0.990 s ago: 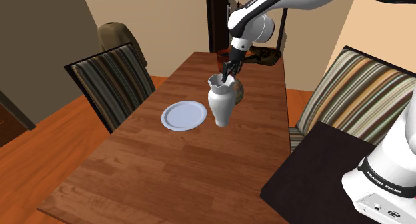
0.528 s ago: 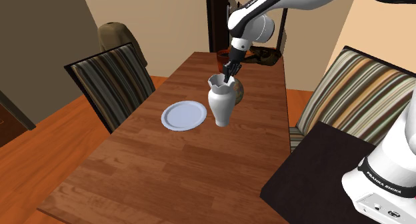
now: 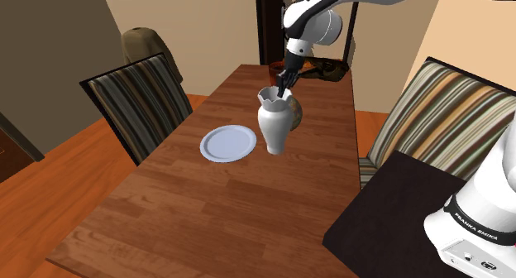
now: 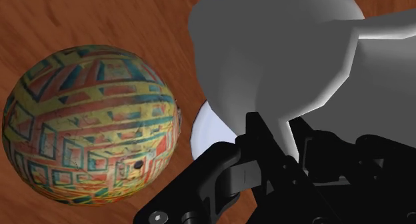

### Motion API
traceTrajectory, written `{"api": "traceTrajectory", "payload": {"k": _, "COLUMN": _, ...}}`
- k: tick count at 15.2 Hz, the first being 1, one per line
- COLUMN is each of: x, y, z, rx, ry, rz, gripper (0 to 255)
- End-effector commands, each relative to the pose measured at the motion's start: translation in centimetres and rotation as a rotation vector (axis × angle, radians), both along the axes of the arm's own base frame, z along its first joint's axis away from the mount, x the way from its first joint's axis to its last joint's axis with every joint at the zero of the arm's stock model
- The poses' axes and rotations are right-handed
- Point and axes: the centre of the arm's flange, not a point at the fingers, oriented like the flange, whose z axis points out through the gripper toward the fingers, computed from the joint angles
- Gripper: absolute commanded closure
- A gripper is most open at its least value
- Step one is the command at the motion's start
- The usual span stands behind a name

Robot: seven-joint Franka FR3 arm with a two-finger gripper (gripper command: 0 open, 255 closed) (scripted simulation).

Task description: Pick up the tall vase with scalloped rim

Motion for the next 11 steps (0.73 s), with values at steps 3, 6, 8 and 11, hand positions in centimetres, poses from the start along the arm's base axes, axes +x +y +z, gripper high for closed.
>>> {"api": "traceTrajectory", "payload": {"k": 3, "x": 0.0, "y": -0.1, "z": 2.1, "rx": 0.000, "ry": -0.001, "rz": 0.000, "gripper": 255}}
{"api": "traceTrajectory", "payload": {"k": 6, "x": 0.0, "y": -0.1, "z": 3.7, "rx": 0.000, "ry": -0.001, "rz": 0.000, "gripper": 255}}
{"api": "traceTrajectory", "payload": {"k": 8, "x": 0.0, "y": -0.1, "z": 4.8, "rx": 0.000, "ry": -0.001, "rz": 0.000, "gripper": 255}}
{"api": "traceTrajectory", "payload": {"k": 11, "x": 0.0, "y": -0.1, "z": 5.4, "rx": 0.000, "ry": -0.001, "rz": 0.000, "gripper": 255}}
